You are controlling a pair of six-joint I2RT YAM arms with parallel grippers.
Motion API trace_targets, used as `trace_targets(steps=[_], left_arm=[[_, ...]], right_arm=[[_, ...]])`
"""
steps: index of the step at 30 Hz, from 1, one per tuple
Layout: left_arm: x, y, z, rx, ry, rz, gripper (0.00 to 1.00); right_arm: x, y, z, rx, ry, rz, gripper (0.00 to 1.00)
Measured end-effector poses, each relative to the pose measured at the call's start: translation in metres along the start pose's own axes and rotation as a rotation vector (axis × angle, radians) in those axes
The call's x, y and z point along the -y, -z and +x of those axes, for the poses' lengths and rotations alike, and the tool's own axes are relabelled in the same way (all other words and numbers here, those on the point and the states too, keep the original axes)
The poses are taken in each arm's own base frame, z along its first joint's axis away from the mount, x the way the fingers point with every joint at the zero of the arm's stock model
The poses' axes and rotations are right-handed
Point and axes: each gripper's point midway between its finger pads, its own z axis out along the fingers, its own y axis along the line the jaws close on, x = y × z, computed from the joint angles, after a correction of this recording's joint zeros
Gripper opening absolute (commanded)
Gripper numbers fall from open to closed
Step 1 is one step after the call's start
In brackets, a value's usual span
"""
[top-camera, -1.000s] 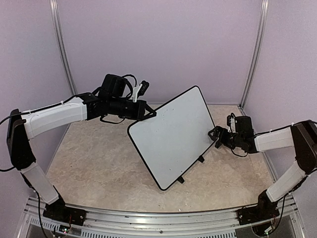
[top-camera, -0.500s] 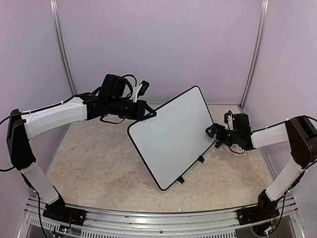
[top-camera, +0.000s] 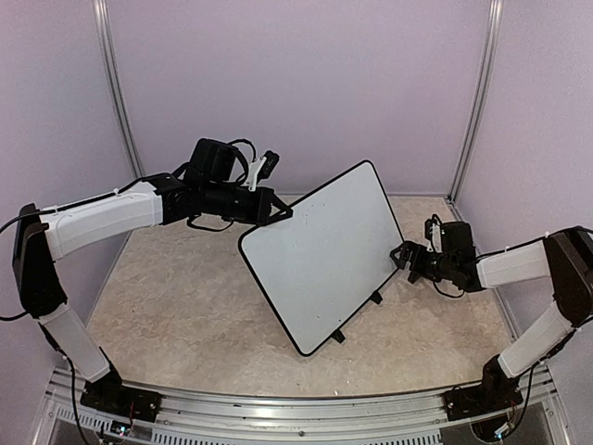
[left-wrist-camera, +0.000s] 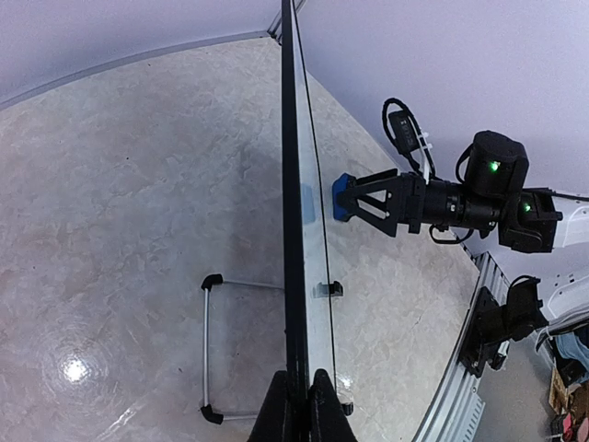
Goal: Erase the whiteboard
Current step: Move the whiteboard eraser to the center of the board.
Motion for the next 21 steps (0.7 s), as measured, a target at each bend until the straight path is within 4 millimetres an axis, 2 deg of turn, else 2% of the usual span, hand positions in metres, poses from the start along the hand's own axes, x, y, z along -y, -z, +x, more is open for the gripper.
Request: trace_targets(steps=[5,9,12,16,21], left_arm=[[0.0,0.0,0.0,0.0,0.0,0.001,0.0],[0.0,0.0,0.0,0.0,0.0,0.002,0.0],[0.0,0.0,0.0,0.0,0.0,0.002,0.0],[0.0,0.0,0.0,0.0,0.0,0.002,0.0],[0.0,0.0,0.0,0.0,0.0,0.002,0.0]], right_arm=[[0.003,0.019,0.011,-0.014,0.0,0.011,1.0],[-0.003,0.032,0.003,0.01,0.008,0.0,1.0],[-0.003,0.034,0.004,0.015,0.009,-0.003,1.0],[0.011,0.031,0.025,-0.019,0.0,0.018,0.99],[0.007,0.029,0.021,0.006,0.0,-0.003,1.0]])
